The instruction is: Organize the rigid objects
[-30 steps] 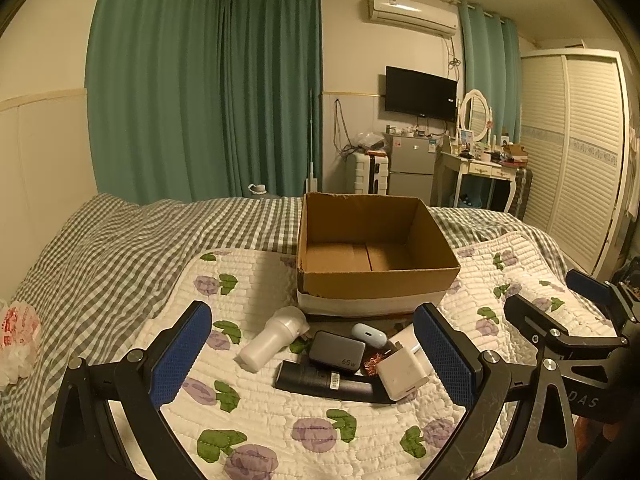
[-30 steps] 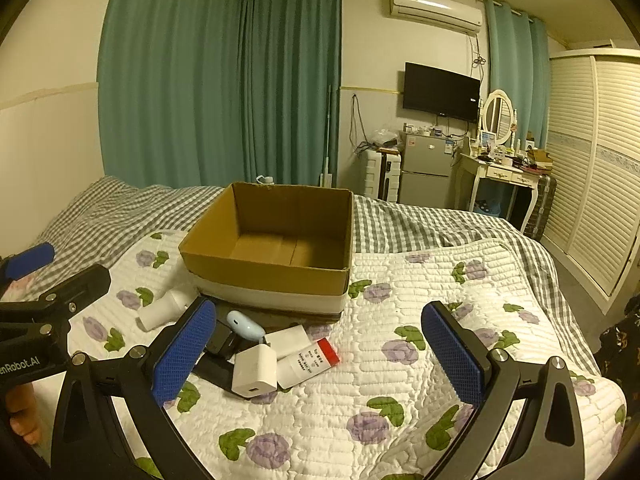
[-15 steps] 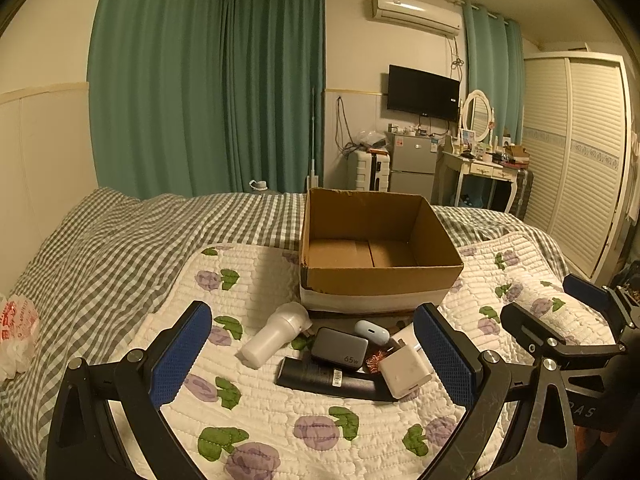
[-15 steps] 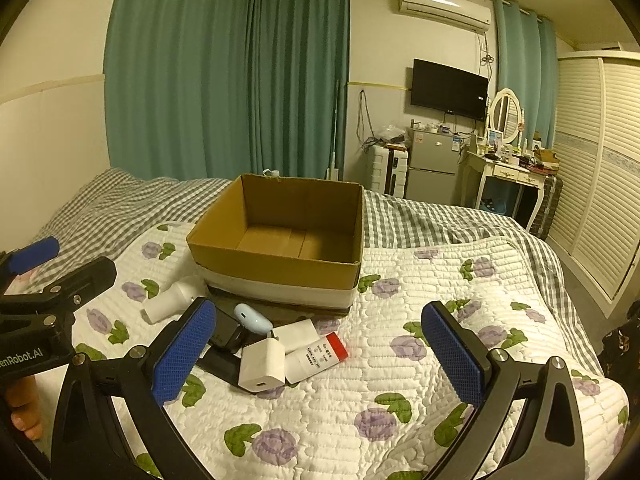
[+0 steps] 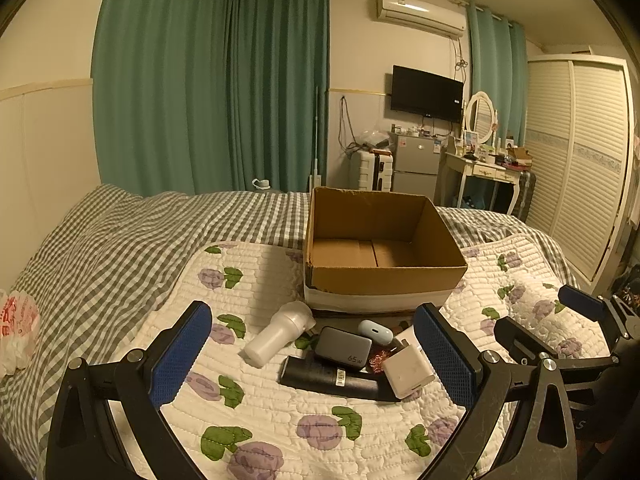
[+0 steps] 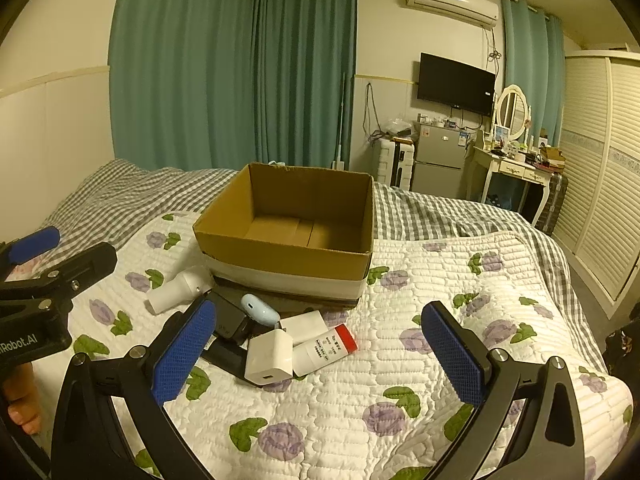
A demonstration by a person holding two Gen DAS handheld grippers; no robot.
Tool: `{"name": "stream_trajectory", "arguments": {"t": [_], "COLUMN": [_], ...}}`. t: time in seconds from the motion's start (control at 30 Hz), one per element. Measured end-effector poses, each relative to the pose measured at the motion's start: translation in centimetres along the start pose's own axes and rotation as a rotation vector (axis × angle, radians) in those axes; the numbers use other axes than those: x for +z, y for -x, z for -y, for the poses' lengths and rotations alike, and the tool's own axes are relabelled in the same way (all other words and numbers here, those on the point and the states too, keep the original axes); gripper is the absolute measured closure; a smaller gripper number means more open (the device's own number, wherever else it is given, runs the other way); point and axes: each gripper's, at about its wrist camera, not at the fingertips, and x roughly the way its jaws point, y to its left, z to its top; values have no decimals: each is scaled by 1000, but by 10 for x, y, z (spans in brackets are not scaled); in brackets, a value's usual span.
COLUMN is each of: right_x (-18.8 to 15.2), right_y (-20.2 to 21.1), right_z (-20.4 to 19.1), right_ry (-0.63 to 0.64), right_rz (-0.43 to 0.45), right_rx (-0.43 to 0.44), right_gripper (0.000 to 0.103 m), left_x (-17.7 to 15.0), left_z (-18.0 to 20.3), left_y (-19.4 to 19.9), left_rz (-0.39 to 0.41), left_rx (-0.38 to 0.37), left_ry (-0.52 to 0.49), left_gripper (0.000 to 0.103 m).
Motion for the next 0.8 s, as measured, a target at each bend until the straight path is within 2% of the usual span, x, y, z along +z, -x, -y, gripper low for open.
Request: {"name": "stream_trajectory", "arguments": {"t": [0.27,0.57,0.6,0.8], "right_x": [-13,-34,-37,-55], "right_y": [-20,-62,-68,-111], "right_z": [1,-9,-13,-36], "right_ry": [7,42,58,121], "right_rz": [-68,-181,-196,-290], "right_rx": [27,95,98,141], "right_gripper": [0,1,2,26], "left_x": [-3,-20,-21,-29], "left_z": [2,-2,-3,-12], "left_y": [-13,-49,-53,-67], "left_rz": [-27,-110,-121,-169], "left_rx": [25,54,59,76], "left_ry": [-10,-12,-11,5], "left_gripper": [0,0,0,0]}}
